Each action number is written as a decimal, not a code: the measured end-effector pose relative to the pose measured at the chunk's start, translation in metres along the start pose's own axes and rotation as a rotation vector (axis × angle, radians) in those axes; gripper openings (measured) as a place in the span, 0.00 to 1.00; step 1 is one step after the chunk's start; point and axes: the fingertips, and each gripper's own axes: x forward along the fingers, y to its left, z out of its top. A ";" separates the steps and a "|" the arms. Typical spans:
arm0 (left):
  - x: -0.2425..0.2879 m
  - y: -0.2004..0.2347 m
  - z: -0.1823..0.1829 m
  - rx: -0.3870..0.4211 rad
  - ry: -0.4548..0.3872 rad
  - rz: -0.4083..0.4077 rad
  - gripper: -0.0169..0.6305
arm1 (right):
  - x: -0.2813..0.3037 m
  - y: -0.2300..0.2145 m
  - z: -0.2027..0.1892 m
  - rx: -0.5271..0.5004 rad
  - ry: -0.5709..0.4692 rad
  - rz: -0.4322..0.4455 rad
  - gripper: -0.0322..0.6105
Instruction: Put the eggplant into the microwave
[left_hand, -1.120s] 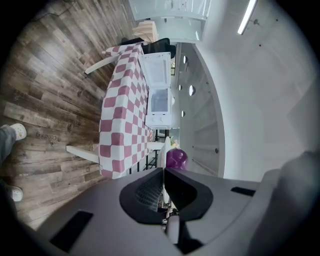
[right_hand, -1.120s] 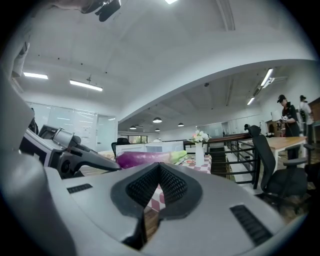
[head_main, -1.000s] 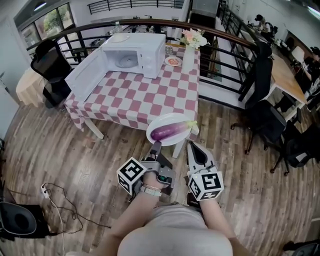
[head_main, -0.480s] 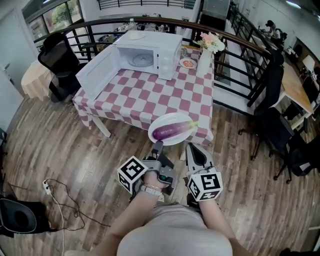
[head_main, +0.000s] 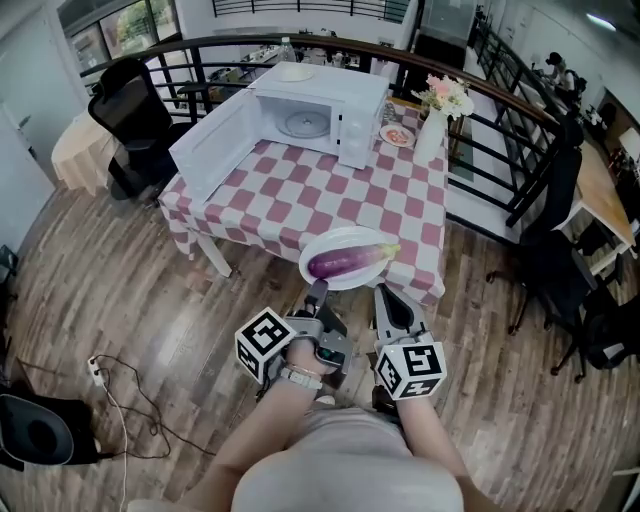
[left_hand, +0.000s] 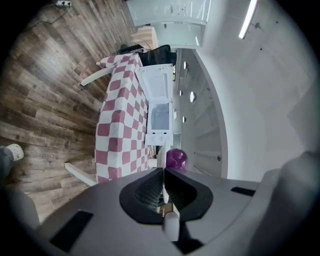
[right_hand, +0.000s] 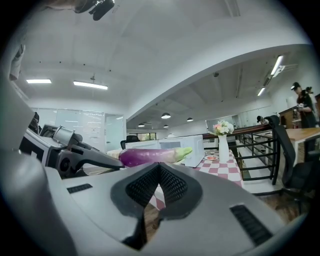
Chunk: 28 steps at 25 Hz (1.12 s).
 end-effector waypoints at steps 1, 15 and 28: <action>0.001 0.000 0.004 -0.003 -0.004 -0.001 0.05 | 0.003 0.002 0.000 0.000 0.001 0.004 0.09; 0.012 0.002 0.045 -0.031 -0.070 -0.002 0.05 | 0.042 0.013 0.007 -0.005 -0.007 0.059 0.09; 0.043 -0.002 0.104 -0.035 -0.150 -0.008 0.05 | 0.109 0.026 -0.005 0.017 0.026 0.133 0.09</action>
